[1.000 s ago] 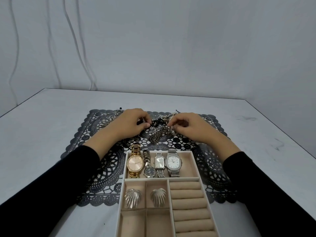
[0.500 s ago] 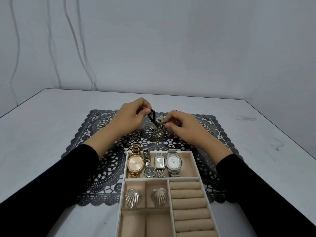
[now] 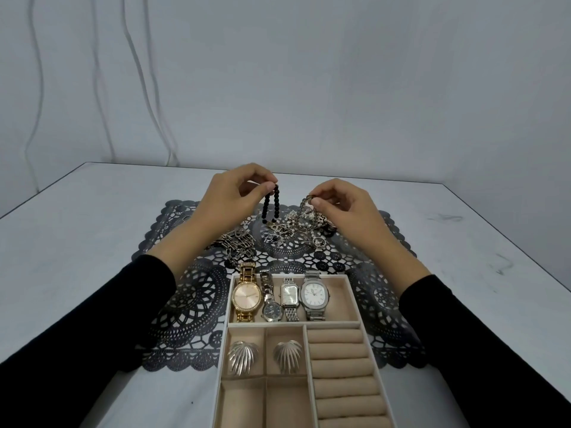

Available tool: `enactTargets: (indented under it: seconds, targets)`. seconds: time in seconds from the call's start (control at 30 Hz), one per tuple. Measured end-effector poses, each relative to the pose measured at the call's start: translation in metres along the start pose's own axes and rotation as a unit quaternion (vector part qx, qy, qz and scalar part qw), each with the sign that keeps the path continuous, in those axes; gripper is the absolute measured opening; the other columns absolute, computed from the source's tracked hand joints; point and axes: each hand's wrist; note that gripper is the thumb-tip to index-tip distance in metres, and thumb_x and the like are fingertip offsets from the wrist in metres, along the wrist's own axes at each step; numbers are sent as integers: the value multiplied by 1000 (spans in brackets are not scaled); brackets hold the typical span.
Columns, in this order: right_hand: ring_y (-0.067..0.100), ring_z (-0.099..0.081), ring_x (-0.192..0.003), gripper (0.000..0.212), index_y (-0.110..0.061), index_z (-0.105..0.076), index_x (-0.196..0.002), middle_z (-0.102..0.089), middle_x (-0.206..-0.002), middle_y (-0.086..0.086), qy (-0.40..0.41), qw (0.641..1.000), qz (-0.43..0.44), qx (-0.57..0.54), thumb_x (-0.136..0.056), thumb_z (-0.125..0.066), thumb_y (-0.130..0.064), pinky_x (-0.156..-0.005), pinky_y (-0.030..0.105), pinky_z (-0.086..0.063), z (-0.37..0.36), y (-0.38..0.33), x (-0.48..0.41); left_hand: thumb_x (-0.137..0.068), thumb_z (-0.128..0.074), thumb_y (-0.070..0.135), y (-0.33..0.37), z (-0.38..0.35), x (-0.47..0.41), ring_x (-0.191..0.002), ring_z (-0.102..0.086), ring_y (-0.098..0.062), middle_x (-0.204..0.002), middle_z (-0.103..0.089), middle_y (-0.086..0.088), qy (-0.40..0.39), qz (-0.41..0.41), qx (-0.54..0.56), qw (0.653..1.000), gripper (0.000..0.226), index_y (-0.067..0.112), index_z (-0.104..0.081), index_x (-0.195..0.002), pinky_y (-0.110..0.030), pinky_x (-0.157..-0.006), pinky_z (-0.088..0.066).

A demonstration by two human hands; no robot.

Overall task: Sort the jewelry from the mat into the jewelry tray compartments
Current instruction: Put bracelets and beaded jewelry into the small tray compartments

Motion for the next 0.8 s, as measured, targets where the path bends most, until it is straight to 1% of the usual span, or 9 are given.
enactTargets:
  seconds: [0.07, 0.1, 0.17, 0.27, 0.33, 0.4, 0.5, 0.63, 0.8]
  targets:
    - [5, -60, -79, 7, -10, -68, -95, -67, -87, -2, 7, 1000, -3, -24, -88, -66, -10, -75, 17, -50, 3, -4, 1, -93, -65, 21, 3, 2, -1, -90, -71, -7, -97, -74, 4, 6, -3, 4, 1000, 6, 23, -69, -98, -25, -73, -57]
    - [5, -60, -79, 8, -9, -68, -95, -68, -88, 0, 11, 999, -4, -34, -88, -66, -10, -75, 16, -49, 3, -7, 1, -93, -65, 20, 4, 3, -1, -90, -71, -7, -97, -74, 4, 9, -6, 3, 1000, 6, 22, -69, -98, -26, -78, -57]
    - [2, -59, -77, 9, -7, -69, -96, -68, -89, 2, 20, 999, -4, -49, -87, -67, -9, -73, 14, -47, 6, -12, 1, -93, -66, 19, 8, 6, -1, -91, -71, -8, -97, -74, 3, 13, -10, 5, 1000, 7, 21, -69, -99, -26, -81, -56]
    - [4, -60, -78, 11, -7, -70, -97, -69, -90, 6, 29, 997, -5, -68, -87, -67, -9, -71, 14, -48, 9, -19, 3, -93, -66, 19, 13, 6, 3, -90, -71, -12, -98, -73, 1, 21, -8, 15, 1000, 7, 20, -69, -98, -27, -79, -56]
    - [9, -62, -82, 11, -10, -72, -97, -71, -92, 7, 34, 997, -6, -71, -86, -68, -10, -75, 18, -52, 11, -24, 4, -92, -66, 19, 17, 7, 6, -90, -70, -12, -98, -73, 0, 25, -10, 17, 999, 7, 20, -69, -98, -27, -77, -56]
    - [11, -64, -84, 11, -13, -73, -96, -72, -92, 5, 40, 996, -7, -73, -85, -70, -12, -79, 20, -53, 13, -29, 7, -92, -67, 19, 22, 8, 11, -91, -70, -12, -97, -73, 1, 30, -13, 21, 999, 6, 20, -69, -98, -26, -77, -57]
    - [10, -65, -85, 12, -15, -74, -95, -73, -91, 2, 46, 995, -3, -83, -84, -71, -13, -80, 20, -53, 14, -41, 13, -92, -66, 19, 32, 14, 21, -92, -71, -13, -97, -74, 1, 39, -12, 35, 999, 6, 23, -69, -97, -26, -75, -54]
    - [14, -68, -90, 13, -18, -74, -95, -74, -92, -1, 47, 995, -2, -91, -83, -73, -17, -85, 24, -53, 15, -58, 23, -93, -66, 18, 47, 21, 38, -92, -70, -13, -95, -74, 2, 41, -17, 43, 998, 6, 20, -69, -97, -24, -79, -54]
    - [13, -66, -88, 14, -15, -74, -96, -74, -93, 3, 54, 992, 7, -117, -82, -73, -16, -86, 27, -54, 13, -78, 43, -92, -66, 15, 67, 32, 63, -91, -70, -16, -93, -74, -3, 62, -26, 60, 996, 7, 16, -70, -98, -28, -84, -56]
Point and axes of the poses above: each hand's wrist, its own x-axis away from the middle knuckle, its own z-axis out of the back of the hand, y = z × x
